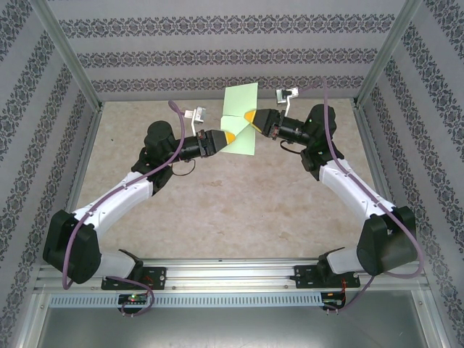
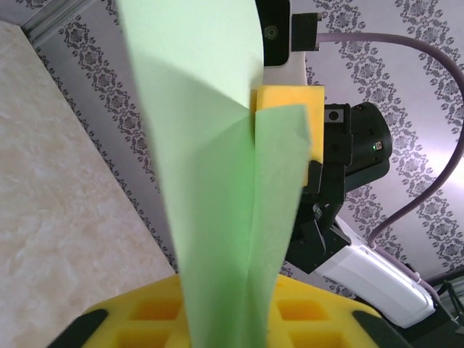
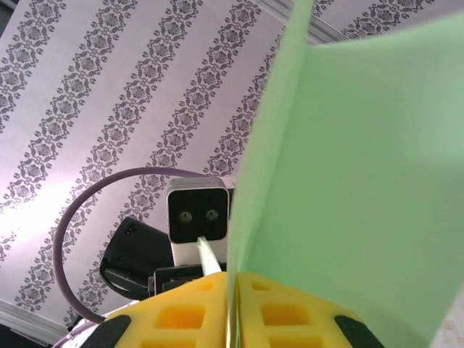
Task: Fold a paper plane with a square sheet of paper (fold left side to right side)
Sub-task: Turn over the paper at the center of the table.
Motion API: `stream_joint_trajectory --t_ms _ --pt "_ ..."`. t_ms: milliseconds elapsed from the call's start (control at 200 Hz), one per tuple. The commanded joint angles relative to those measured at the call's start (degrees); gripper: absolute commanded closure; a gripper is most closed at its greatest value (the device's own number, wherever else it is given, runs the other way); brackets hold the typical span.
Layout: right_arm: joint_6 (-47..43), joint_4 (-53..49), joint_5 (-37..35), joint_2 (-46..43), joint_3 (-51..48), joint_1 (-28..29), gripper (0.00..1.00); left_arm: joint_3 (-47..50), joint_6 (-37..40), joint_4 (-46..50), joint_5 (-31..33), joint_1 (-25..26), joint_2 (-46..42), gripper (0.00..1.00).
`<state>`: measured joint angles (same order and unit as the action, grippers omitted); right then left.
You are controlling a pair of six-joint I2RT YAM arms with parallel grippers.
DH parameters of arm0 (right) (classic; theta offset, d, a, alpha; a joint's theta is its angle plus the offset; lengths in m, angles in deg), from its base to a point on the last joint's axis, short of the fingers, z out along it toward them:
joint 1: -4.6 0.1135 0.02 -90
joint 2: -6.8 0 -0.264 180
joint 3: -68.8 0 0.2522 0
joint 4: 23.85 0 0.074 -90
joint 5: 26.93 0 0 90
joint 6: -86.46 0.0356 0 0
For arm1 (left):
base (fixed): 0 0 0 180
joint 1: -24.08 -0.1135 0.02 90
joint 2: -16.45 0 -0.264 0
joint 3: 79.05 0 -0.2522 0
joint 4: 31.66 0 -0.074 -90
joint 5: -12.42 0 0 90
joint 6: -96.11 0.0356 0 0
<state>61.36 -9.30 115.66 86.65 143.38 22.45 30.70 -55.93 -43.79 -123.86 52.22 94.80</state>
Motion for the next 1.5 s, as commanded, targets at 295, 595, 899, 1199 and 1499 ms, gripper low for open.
stream_joint_trajectory --t_ms 295,595,899,1199,1499 --pt "-14.52 -18.89 -5.3 -7.79 -0.28 -3.93 0.51 -3.0 18.12 20.5 4.04 1.53 -4.56 0.91" --pt "-36.21 -52.66 -30.29 -14.84 2.49 -6.49 0.16 -19.19 45.18 68.75 52.31 16.39 3.45 1.0" --pt "-35.92 -62.4 -44.72 -19.76 -1.19 -11.67 0.02 -38.55 34.98 100.21 86.66 23.79 27.71 1.0" --pt "-36.38 -66.19 -50.13 -23.64 -4.26 -12.61 0.02 -44.63 30.64 104.31 80.84 24.96 41.74 0.92" --pt "-34.47 -67.52 -48.48 -23.85 -5.29 -12.75 0.02 -53.52 33.61 100.85 67.13 25.95 52.19 0.75"
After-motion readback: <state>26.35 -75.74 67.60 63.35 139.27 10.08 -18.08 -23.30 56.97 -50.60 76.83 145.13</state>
